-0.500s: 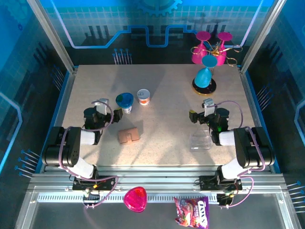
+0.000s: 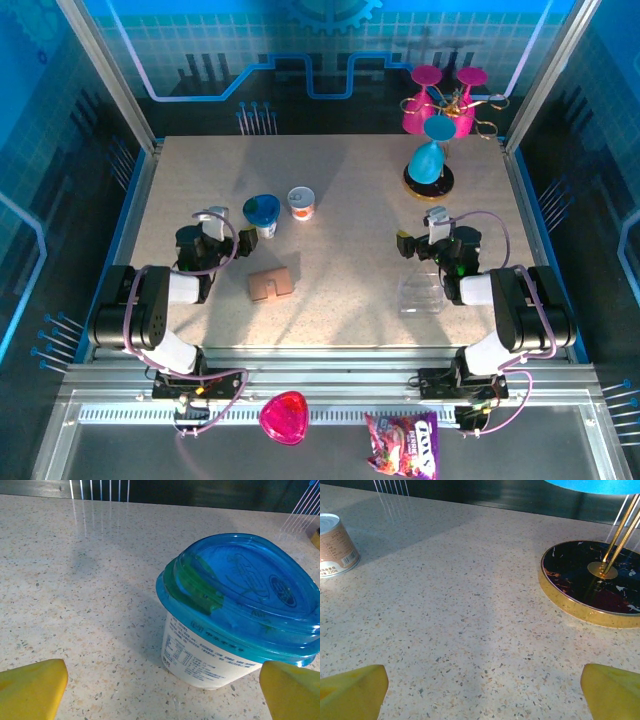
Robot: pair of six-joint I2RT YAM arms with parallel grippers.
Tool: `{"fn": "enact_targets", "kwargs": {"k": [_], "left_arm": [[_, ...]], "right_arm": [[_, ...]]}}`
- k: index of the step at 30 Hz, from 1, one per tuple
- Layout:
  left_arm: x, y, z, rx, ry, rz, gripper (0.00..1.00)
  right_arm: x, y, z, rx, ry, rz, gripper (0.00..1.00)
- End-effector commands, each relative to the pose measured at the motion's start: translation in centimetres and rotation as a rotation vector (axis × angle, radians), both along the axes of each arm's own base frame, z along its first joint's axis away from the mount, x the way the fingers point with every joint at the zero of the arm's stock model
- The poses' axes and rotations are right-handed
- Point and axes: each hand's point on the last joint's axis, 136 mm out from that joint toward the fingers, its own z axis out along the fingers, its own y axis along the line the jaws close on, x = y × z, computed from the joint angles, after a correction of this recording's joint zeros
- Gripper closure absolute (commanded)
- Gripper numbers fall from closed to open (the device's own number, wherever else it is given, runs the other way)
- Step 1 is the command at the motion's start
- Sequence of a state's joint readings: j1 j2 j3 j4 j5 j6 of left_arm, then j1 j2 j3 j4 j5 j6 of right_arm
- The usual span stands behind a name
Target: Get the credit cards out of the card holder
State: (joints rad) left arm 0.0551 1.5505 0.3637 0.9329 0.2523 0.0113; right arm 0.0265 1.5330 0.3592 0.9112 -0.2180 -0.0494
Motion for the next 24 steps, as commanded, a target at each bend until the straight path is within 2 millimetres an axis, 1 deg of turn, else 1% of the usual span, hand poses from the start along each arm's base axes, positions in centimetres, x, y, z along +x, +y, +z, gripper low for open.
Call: {"fn": "enact_targets", "kwargs": {"k": [1,4,6,24], "left_arm": [[0.1,-0.1,0.7,0.019,-0.043,-0.023,0.01],[0.6,1.6,0.4,0.019,-0.023,0.084,0.01],[0.7,2.3,0.4,0.019,-0.020,0.123,0.01],[0.6,2.2,0.5,0.018,-0.026,0.119,0.01]], "right_arm": [[0.5,-0.3,0.9,-0.001,-0.038,-0.002,0.00],[0.7,-0.7,0.8,0.001,-0.026,-0.024,0.00],[0.9,-1.0,0.7,0.003,-0.022,-0.041,0.00],[0.9,-1.0,0.8,-0.006,-0.026,-0.048,0.00]]}}
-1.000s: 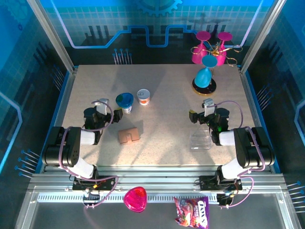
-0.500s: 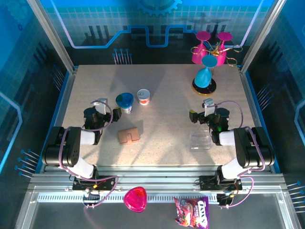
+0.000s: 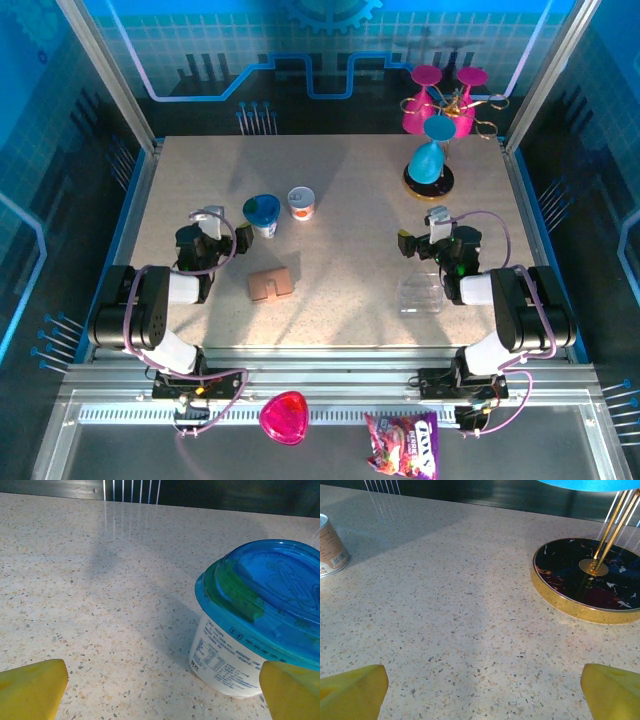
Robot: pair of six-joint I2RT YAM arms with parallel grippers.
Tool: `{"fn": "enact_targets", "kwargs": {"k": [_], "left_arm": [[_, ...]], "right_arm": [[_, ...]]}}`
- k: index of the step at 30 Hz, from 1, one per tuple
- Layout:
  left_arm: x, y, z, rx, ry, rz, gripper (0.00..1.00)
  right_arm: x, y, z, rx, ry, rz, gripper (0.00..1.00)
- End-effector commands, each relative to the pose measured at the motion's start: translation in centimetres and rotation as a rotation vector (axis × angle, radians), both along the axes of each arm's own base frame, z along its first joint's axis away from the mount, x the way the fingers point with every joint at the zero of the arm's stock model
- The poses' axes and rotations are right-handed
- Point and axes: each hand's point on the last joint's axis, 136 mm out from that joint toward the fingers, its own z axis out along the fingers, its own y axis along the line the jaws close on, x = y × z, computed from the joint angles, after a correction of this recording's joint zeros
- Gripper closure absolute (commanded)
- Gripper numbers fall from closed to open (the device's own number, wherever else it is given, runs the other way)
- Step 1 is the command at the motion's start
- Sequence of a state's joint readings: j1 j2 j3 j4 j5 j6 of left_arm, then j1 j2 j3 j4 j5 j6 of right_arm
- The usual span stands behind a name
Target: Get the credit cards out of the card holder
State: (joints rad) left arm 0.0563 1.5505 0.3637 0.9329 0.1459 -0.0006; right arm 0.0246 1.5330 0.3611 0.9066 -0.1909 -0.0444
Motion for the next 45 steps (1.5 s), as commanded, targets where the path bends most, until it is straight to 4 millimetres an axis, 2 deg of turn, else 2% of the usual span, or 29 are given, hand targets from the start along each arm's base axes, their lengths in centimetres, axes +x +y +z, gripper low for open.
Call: {"fn": "enact_targets", "kwargs": {"k": [1,9,15,25,34,39,45], "left_arm": [[0.2,0.4,0.7,-0.005,-0.032,0.014,0.01],[-0.1,0.9,2.5,-0.003,-0.031,0.051,0.01],[-0.5,2.6,4.1,-0.012,-0.012,0.159,0.01],[-2.2,2.9,8.2,-0.132,0.026,0.228,0.01],[-4.8,0.9,9.8,-0.274,0.175,0.183,0.01],[-5.5,-0.4,11.1,-0.297,0.266,0.120,0.01],[-6.1,-2.1,12.7,-0.278,0.328,0.005,0.01]], "right_arm": [[0.7,-0.5,0.8,-0.003,-0.030,-0.020,0.00],[0.6,-0.2,2.1,-0.016,-0.026,-0.013,0.00],[0.2,-0.3,3.1,-0.011,-0.007,-0.027,0.00],[-1.7,-0.9,3.6,0.012,0.177,-0.099,0.00],[-5.4,-1.0,3.5,0.163,0.444,-0.203,0.04],[-8.3,-1.7,3.0,0.180,0.590,-0.282,0.06],[-11.7,-2.3,2.6,0.218,0.730,-0.378,0.14]]}}
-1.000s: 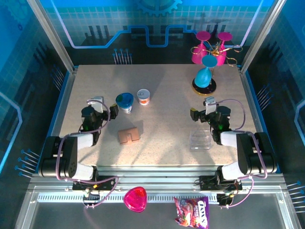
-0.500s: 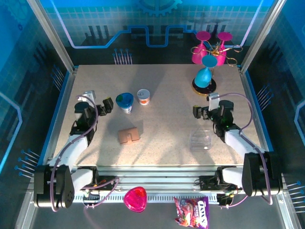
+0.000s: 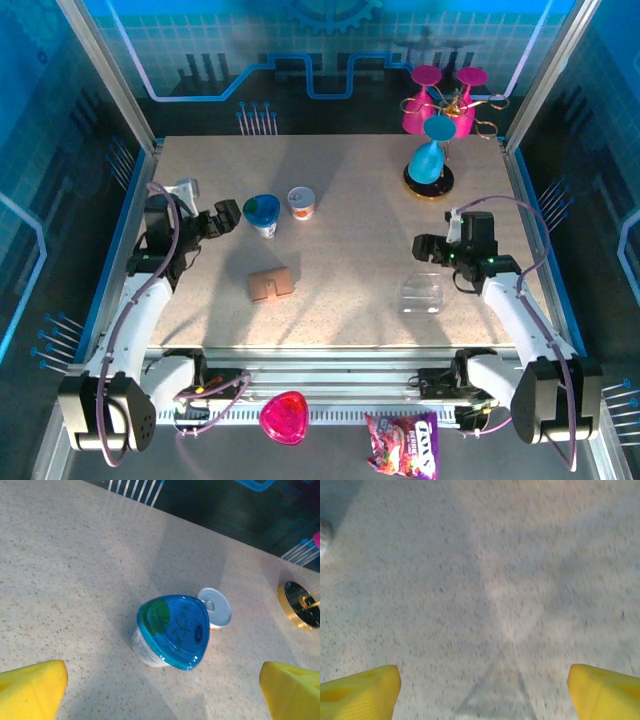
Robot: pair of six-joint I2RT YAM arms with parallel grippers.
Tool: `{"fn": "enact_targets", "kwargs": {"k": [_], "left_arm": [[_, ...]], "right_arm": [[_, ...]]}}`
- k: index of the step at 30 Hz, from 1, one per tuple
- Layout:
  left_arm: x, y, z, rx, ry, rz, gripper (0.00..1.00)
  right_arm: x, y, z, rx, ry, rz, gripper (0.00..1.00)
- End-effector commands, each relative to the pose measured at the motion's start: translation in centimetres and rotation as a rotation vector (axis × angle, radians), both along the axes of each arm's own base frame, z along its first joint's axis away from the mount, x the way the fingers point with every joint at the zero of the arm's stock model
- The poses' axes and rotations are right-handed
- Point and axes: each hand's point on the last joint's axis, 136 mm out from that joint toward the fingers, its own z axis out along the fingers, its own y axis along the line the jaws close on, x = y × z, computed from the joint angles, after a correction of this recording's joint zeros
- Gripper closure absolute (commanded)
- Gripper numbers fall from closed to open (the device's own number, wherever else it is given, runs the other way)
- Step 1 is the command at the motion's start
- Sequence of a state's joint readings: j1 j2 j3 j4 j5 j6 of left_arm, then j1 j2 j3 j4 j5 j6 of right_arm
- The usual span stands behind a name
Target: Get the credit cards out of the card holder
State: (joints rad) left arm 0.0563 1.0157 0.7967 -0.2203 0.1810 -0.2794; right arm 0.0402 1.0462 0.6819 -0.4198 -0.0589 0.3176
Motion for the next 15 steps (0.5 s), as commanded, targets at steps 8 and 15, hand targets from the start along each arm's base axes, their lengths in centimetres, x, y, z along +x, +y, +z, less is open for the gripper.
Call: {"fn": "enact_targets", "kwargs": {"k": [8,15], "left_arm": [[-1.0,-2.0,0.3,0.026,0.021,-0.169,0.01],[-1.5,-0.8,-1.0,0.086,0.049,-0.138,0.01]], "right_arm": [[-5.5,-0.1,-2.5,0.109,0.232,-0.171,0.29],[-6.3,0.0,-3.8,0.112,0.270,-0.175,0.39]]}}
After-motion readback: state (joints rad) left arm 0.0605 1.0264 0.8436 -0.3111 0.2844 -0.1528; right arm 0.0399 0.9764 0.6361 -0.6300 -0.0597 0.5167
